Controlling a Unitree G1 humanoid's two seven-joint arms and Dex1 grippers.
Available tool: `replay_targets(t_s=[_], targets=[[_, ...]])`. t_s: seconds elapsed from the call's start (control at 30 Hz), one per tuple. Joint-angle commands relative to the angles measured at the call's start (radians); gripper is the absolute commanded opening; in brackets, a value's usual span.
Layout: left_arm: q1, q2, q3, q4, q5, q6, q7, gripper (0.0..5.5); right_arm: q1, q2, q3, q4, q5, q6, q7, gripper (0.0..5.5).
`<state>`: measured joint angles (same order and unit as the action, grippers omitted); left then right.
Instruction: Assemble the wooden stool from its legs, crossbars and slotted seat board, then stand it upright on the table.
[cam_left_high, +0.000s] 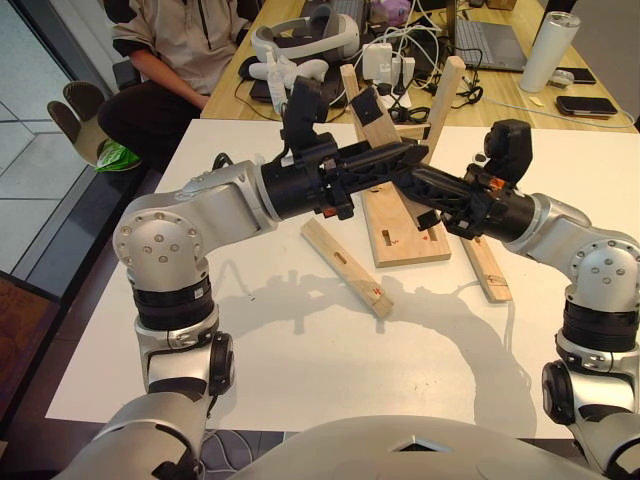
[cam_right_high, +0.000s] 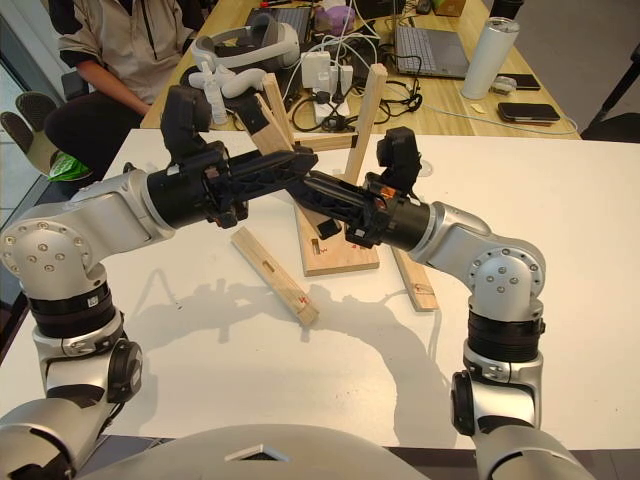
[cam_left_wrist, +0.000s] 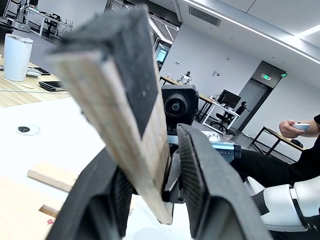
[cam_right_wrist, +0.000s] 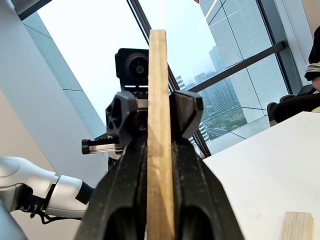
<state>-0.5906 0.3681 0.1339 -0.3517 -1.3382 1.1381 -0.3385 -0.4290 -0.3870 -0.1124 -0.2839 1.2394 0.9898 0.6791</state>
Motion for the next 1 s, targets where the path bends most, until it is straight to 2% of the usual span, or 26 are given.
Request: replay_targets(t_s=[0.03,0.43,0.87,0.9,1.0], targets=[[0.001,0.029,-0.018,-0.018,-0.002,0.000,-0.010,1.05,0.007,-0.021,0.004,-0.002,-0.023,0.002,-0.010,0.38],[0.018,0.131,-0.044,-0.037,-0.023,0.033,-0.096,0.67,0.008,-0.114,0.029,0.022,-0.099,-0.004,0.086,0.38],[0.029,0.145,-0.058,-0.039,-0.036,0.015,-0.096,0.56,-0.003,-0.198,0.102,0.035,-0.242,-0.058,0.186,0.38],[0.030,0.143,-0.058,-0.039,-0.037,0.013,-0.093,0.56,0.000,-0.201,0.111,0.032,-0.258,-0.068,0.189,0.76],[0.031,0.139,-0.061,-0.040,-0.040,0.009,-0.085,0.41,0.009,-0.206,0.130,0.028,-0.284,-0.084,0.200,1.29]])
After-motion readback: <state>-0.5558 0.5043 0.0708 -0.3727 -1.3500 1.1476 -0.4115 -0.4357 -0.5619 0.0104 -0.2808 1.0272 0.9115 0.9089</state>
